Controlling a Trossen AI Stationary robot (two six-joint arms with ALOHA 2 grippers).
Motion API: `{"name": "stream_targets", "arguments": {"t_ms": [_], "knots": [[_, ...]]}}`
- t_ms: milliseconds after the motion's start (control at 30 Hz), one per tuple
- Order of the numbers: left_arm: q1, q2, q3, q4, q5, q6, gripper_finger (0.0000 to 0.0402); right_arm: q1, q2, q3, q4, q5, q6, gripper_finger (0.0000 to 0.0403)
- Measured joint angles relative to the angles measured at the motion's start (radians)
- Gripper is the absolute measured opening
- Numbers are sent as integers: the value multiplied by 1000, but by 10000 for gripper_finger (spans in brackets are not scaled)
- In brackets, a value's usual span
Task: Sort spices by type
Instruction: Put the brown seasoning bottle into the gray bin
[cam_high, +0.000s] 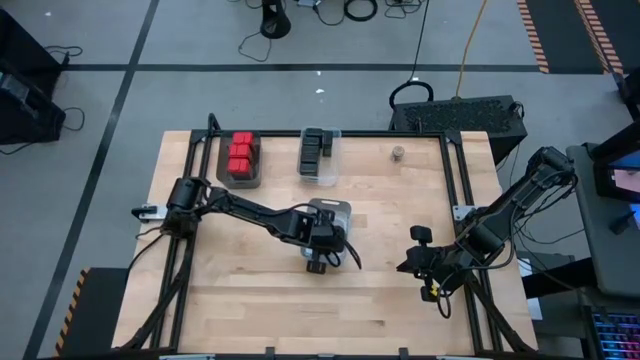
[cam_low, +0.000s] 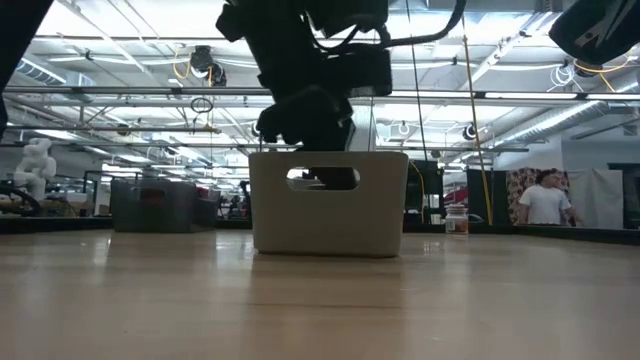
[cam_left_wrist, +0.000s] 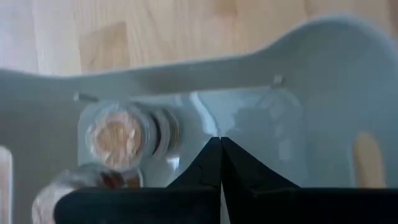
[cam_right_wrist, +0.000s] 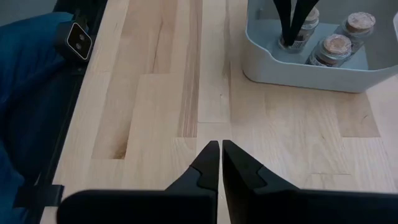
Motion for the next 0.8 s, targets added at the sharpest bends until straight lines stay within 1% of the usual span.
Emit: {"name": "stream_targets", "arguments": {"t_ms": [133,300,533,633,800], "knots": [[0,-1,0,-65,-28,0,5,0,0,0,1,0,1,0],[0,-1,0,-70,-71,0,5,0,0,0,1,0,3,0],[2,-2,0,-89,-179,0,5,0,0,0,1,0,3,0],[3,-2,5,-82,-181,5,5,0,0,0,2,0,4,0],[-10,-3,51,-81,-165,27,5,0,0,0,1,0,4,0]]}}
